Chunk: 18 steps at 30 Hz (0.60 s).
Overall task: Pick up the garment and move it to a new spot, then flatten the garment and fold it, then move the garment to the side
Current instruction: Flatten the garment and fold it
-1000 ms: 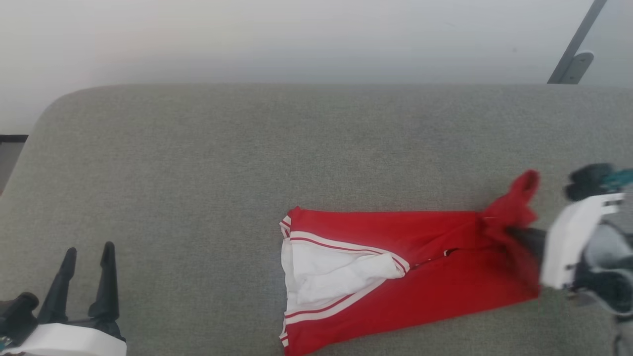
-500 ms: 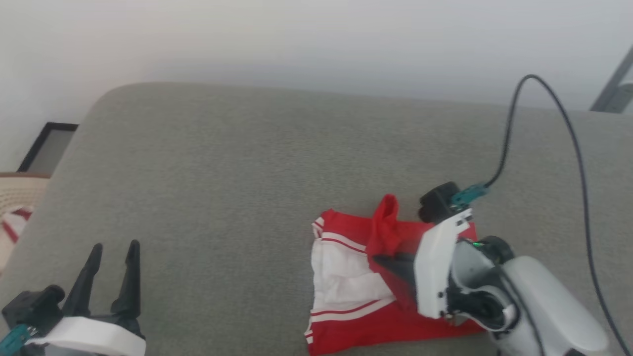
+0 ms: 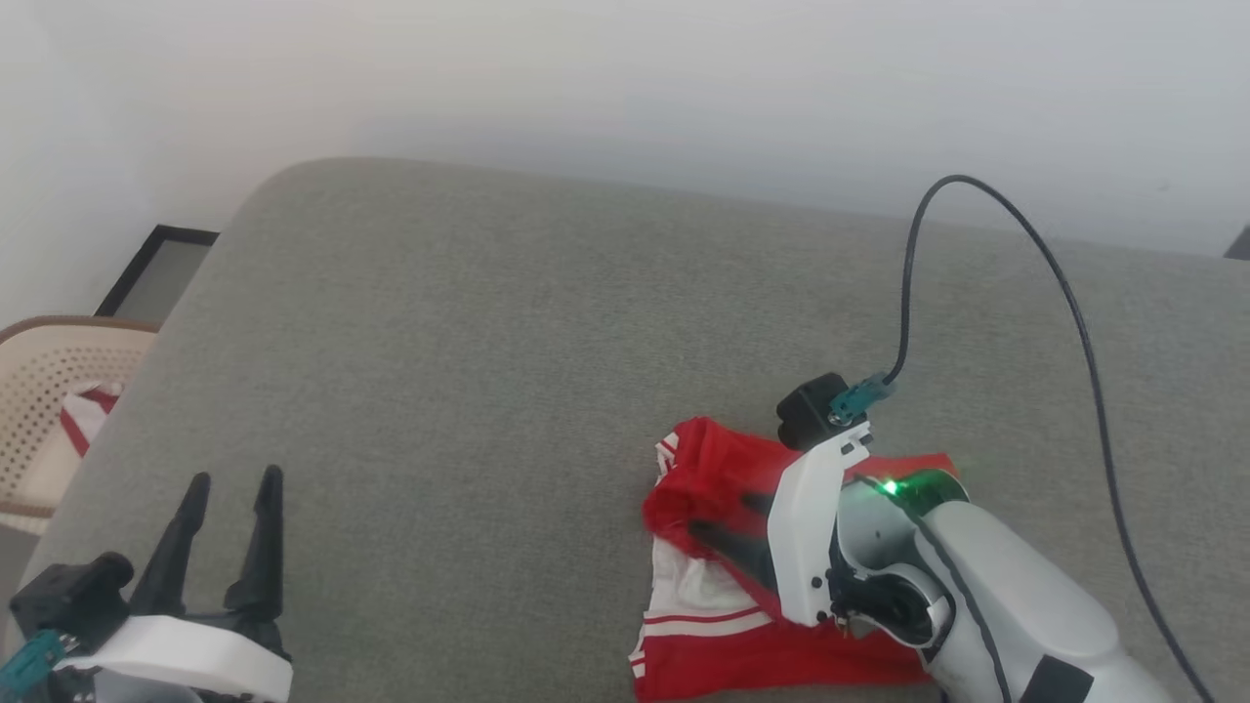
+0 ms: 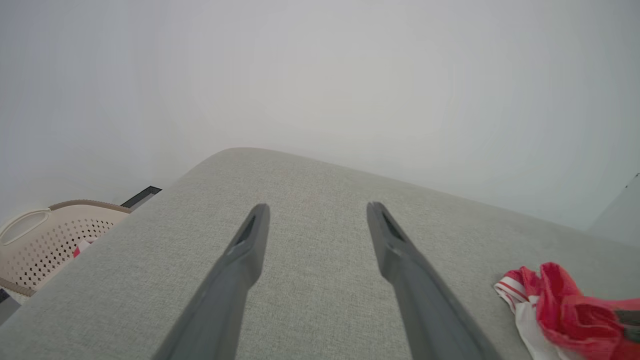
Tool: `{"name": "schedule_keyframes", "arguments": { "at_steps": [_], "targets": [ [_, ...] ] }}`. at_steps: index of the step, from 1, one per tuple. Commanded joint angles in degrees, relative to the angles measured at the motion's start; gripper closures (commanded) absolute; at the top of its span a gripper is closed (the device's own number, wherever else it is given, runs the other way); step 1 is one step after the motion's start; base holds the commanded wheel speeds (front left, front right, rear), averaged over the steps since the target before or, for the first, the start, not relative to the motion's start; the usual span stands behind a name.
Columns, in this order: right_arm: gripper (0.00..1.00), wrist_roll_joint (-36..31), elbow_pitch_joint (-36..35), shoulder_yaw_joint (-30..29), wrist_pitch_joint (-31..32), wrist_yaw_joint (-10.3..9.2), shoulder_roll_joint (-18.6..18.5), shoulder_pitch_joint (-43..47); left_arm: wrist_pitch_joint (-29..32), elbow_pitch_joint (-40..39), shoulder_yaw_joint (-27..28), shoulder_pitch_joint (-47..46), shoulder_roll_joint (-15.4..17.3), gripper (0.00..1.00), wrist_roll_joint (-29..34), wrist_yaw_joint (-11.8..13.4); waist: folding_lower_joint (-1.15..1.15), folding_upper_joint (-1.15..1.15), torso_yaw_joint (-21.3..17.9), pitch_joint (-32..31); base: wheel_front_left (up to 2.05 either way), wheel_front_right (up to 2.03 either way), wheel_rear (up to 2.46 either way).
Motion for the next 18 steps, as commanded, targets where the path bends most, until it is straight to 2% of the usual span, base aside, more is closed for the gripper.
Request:
{"name": "schedule_keyframes", "arguments": {
  "at_steps": [1, 8, 18],
  "targets": [
    [0.0, 0.6, -0.4, 0.1, -1.2, -0.01, -0.5, -0.9, -0.2, -0.3, 0.6, 0.8, -0.1, 0.0, -0.5, -0.1, 0.0, 0.0, -0.7, -0.2, 0.0, 0.0, 0.0],
    [0.0, 1.0, -3.6, -2.4, -5.6, -0.01, -4.3, -1.2, -0.2, -1.5, 3.1, 2.5, -0.4, 0.0, 0.3, -0.1, 0.0, 0.0, -3.9, -0.5, 0.0, 0.0, 0.0],
    [0.0, -4.2, -7.9, -11.8, -15.5, -0.01, -10.3, 3.8, -0.2, -2.6, 4.6, 4.3, -0.1, 0.0, 1.2, -0.1, 0.0, 0.0, -9.2, -1.2, 0.0, 0.0, 0.0]
  ]
}}
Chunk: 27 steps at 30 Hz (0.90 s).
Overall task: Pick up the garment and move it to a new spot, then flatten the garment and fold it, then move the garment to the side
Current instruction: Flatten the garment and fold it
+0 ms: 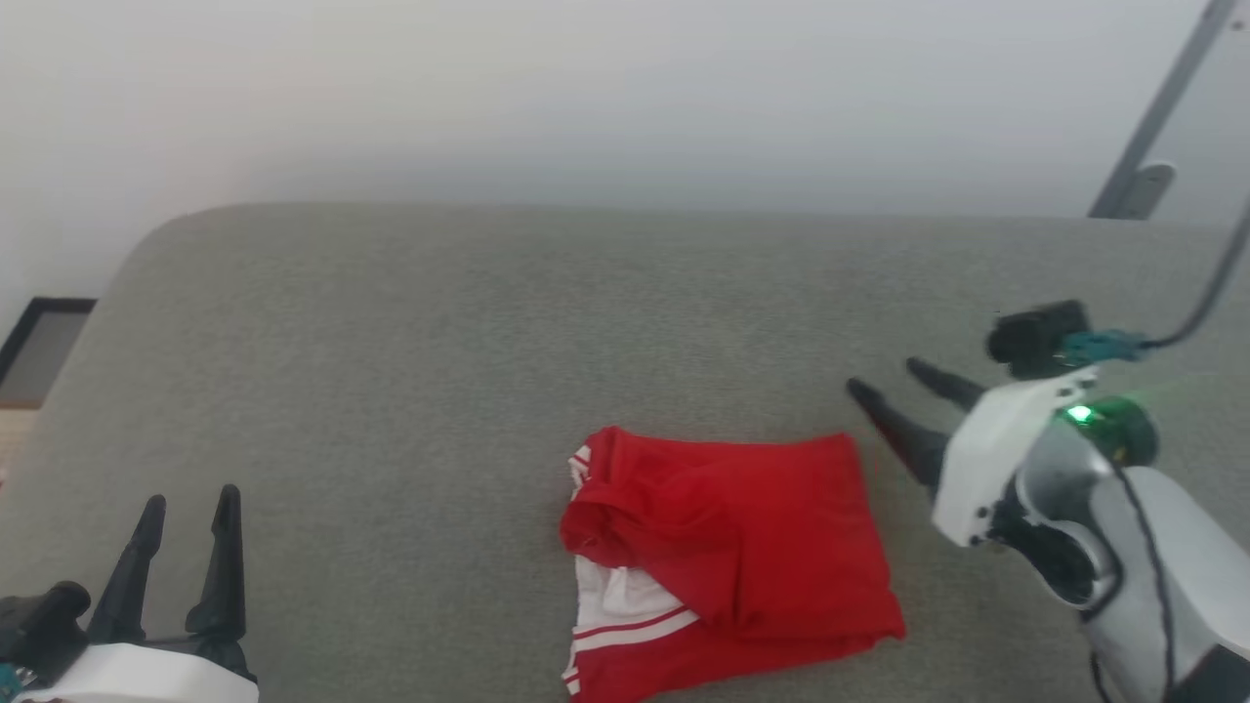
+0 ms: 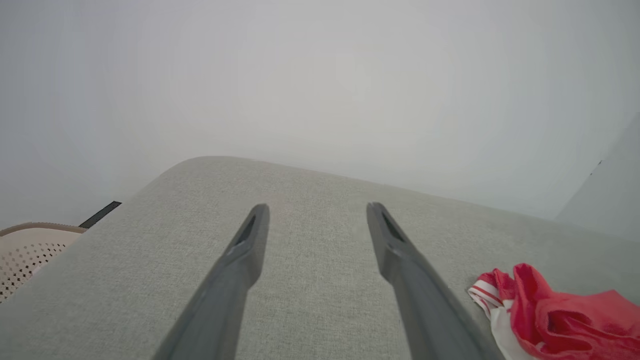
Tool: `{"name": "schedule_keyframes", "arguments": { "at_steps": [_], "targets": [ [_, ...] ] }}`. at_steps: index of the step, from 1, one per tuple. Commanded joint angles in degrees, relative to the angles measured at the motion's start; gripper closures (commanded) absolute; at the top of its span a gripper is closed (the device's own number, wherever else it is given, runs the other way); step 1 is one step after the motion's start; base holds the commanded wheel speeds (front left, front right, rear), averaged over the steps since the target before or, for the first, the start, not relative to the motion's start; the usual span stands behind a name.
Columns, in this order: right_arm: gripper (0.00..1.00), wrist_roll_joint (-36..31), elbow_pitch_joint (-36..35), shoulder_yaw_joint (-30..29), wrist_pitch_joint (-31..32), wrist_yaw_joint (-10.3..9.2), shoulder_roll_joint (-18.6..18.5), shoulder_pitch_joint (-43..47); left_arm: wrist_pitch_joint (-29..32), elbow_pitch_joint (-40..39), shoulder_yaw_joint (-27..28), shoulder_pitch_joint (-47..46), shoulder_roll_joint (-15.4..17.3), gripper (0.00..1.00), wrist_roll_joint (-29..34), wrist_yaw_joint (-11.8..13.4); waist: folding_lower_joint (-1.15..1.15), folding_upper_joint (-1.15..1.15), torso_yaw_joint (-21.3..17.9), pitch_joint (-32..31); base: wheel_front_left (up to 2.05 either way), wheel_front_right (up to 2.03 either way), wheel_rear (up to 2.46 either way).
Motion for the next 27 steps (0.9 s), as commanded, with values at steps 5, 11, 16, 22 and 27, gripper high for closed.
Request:
{"name": "schedule_keyframes", "arguments": {
  "at_steps": [5, 11, 16, 22, 27],
  "targets": [
    [0.0, -4.1, -0.4, -5.4, -6.0, -0.01, -1.3, 4.3, -0.2, -0.2, 0.6, 1.0, 0.3, 0.0, 0.7, -0.1, 0.0, 0.0, -3.7, -0.2, 0.0, 0.0, 0.0],
    [0.0, -8.4, -0.7, -8.8, -12.3, -0.01, -1.7, 7.7, -0.2, -0.1, 1.3, 1.5, 0.5, 0.0, 0.7, -0.1, 0.0, 0.0, -5.9, -0.5, 0.0, 0.0, 0.0],
    [0.0, -12.8, 0.0, -12.5, -19.1, -0.01, -1.0, 10.7, -0.2, -0.4, 1.5, 2.0, 0.5, 0.0, 0.3, -0.1, 0.0, 0.0, -7.3, -0.7, 0.0, 0.0, 0.0],
    [0.0, -16.9, 1.2, -16.3, -24.9, -0.01, 0.7, 13.9, -0.2, -0.4, 1.9, 2.5, 0.5, 0.0, -0.1, -0.1, 0.0, 0.0, -7.9, -1.0, 0.0, 0.0, 0.0],
    [0.0, -18.6, 1.8, -18.8, -27.0, -0.02, 2.3, 16.1, -0.2, -0.4, 2.2, 3.1, 0.3, 0.0, -0.2, -0.1, 0.0, 0.0, -7.9, -1.2, 0.0, 0.0, 0.0]
  ]
}}
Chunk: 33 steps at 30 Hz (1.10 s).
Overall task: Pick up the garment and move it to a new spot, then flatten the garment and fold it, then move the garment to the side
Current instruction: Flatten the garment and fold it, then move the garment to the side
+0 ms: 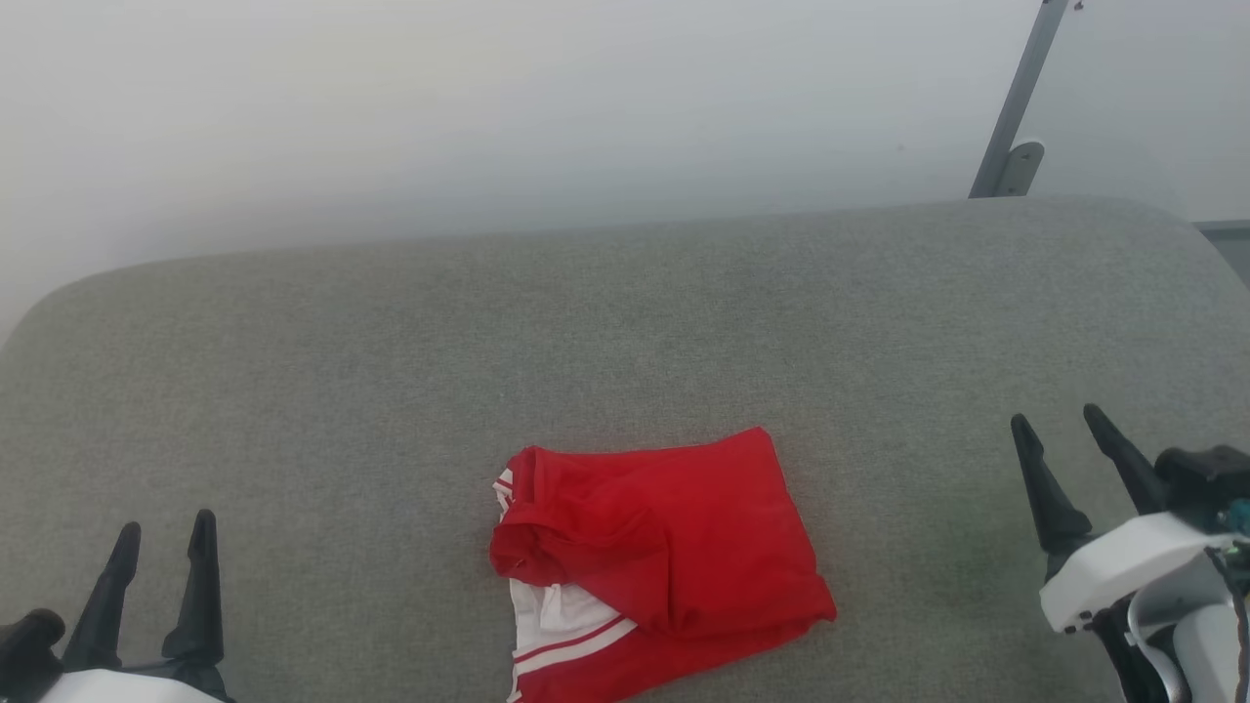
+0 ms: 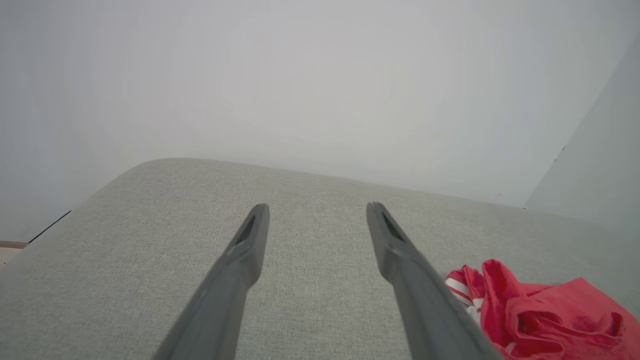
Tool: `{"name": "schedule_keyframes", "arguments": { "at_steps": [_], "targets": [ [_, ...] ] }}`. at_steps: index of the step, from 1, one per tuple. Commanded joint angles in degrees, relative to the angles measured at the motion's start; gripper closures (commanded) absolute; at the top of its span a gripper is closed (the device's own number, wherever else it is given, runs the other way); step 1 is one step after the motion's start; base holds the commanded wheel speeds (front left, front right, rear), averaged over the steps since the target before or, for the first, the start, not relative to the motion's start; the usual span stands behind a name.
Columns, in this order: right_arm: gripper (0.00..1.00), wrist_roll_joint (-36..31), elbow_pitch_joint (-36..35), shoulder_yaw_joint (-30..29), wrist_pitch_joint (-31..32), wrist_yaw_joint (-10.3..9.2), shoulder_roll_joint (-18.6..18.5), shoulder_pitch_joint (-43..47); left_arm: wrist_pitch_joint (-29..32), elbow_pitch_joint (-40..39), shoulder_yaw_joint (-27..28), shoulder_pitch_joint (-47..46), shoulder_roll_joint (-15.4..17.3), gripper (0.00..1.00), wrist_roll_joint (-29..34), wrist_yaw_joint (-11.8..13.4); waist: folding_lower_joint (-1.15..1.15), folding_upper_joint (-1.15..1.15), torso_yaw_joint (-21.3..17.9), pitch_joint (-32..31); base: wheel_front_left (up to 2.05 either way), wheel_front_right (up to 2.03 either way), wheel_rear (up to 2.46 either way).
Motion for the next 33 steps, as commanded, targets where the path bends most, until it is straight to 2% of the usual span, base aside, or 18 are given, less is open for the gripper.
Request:
{"name": "schedule_keyframes", "arguments": {
  "at_steps": [1, 10, 24, 28, 33],
  "targets": [
    [0.0, -0.5, 0.1, -0.4, -0.6, -0.03, 0.5, 0.8, -0.2, -0.1, 0.2, 0.8, 0.0, 0.0, 0.1, -0.1, 0.0, 0.0, 0.0, 0.0, 0.0, 0.0, 0.0],
    [0.0, -1.2, -0.2, -2.8, -1.0, -0.03, 2.4, 2.9, -0.2, -0.5, -0.2, 0.8, 0.2, 0.0, 0.1, -0.1, 0.0, 0.0, 0.4, 0.0, 0.0, 0.0, 0.0],
    [0.0, -2.3, -1.1, -3.1, 0.1, -0.03, 3.0, 3.8, -0.2, -0.7, -0.7, 0.5, 0.3, 0.0, 0.0, -0.1, 0.0, 0.0, 1.6, -0.1, 0.0, 0.0, 0.0],
    [0.0, -1.4, -1.2, -1.3, 2.1, -0.03, 3.5, 3.8, -0.2, -0.7, -1.1, 0.6, 0.6, 0.0, -0.3, -0.1, 0.0, 0.0, 2.8, -0.2, 0.0, 0.0, 0.0],
    [0.0, 1.7, -1.7, 4.6, 7.5, -0.03, 3.6, 2.5, -0.2, -0.6, -1.2, 1.2, 0.3, 0.0, -0.5, -0.1, 0.0, 0.0, 4.8, -0.1, 0.0, 0.0, 0.0]
  ]
}}
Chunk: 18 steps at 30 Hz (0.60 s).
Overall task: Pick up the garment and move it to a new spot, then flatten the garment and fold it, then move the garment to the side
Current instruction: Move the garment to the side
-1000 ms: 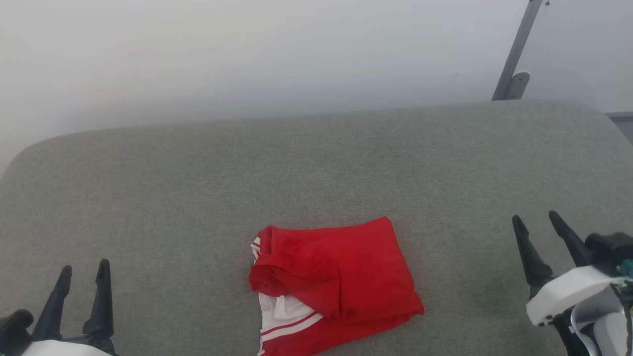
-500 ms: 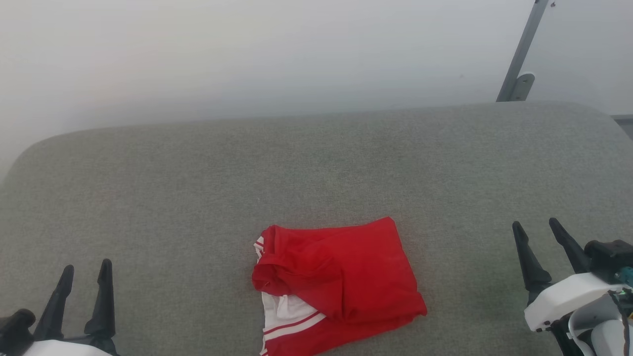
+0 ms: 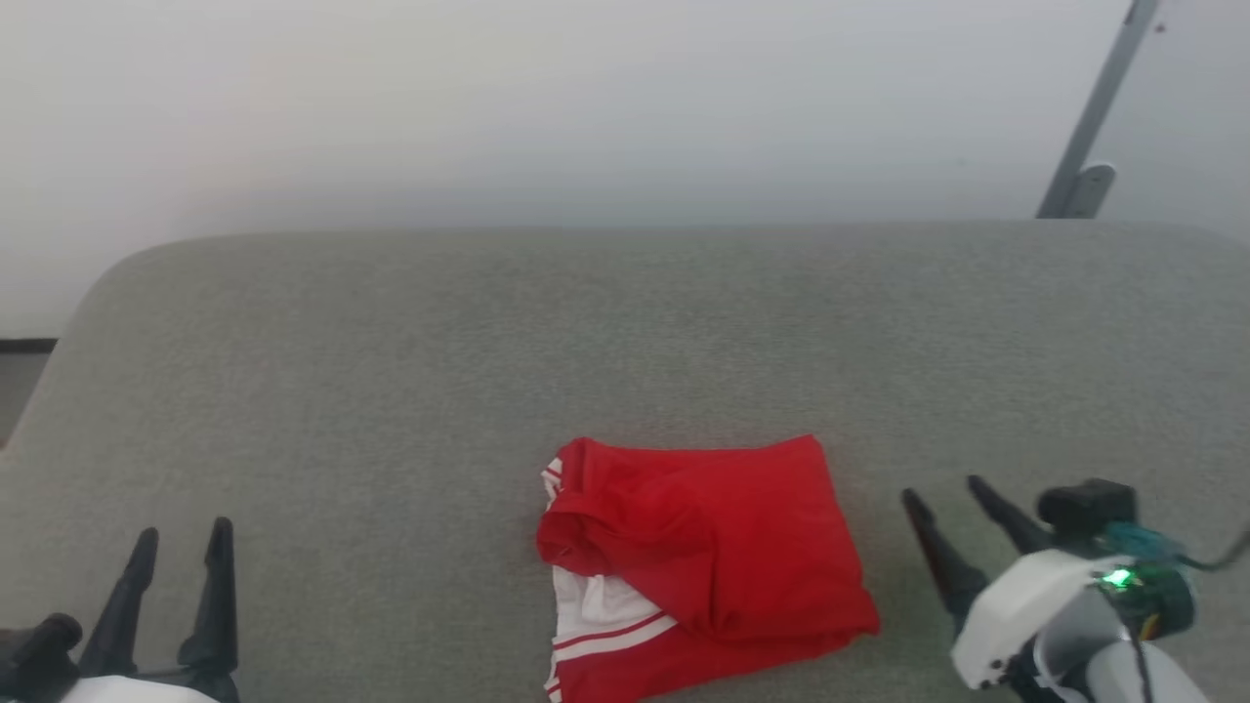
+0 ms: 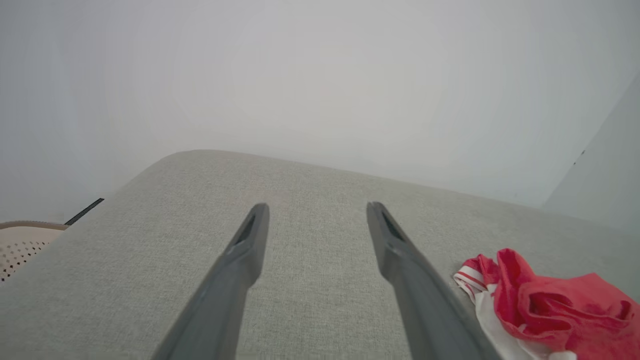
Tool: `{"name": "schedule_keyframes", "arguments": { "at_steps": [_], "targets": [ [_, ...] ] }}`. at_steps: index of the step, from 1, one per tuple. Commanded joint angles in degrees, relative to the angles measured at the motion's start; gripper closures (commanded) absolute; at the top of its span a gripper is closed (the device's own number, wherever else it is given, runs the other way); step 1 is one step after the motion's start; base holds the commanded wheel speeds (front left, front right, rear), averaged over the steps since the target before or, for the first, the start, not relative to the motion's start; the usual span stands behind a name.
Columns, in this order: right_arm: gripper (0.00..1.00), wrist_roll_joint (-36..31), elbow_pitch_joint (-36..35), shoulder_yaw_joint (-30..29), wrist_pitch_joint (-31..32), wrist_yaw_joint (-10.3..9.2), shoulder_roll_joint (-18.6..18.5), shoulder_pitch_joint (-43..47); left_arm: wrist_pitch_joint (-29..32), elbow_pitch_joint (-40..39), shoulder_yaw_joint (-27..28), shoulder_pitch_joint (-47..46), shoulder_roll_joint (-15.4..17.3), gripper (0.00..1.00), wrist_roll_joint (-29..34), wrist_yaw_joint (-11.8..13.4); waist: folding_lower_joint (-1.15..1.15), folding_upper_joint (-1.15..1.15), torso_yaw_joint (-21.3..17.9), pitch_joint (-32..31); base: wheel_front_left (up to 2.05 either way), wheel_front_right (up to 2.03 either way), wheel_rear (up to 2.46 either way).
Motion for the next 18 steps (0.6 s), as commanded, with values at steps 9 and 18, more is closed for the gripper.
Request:
{"name": "schedule_keyframes", "arguments": {
  "at_steps": [9, 18],
  "targets": [
    [0.0, 6.6, 1.9, 9.0, 13.2, -0.03, -2.6, -5.2, -0.2, 0.3, -2.3, -0.7, -0.5, 0.0, -0.5, -0.1, 0.0, 0.0, 5.7, 1.8, 0.0, 0.0, 0.0],
    [0.0, 7.9, 5.3, 9.3, 25.1, -0.03, -4.5, -8.1, -0.2, 0.2, -3.7, -2.4, -1.0, 0.0, -1.1, -0.1, 0.0, 0.0, 9.7, 4.7, 0.0, 0.0, 0.0]
  ]
}}
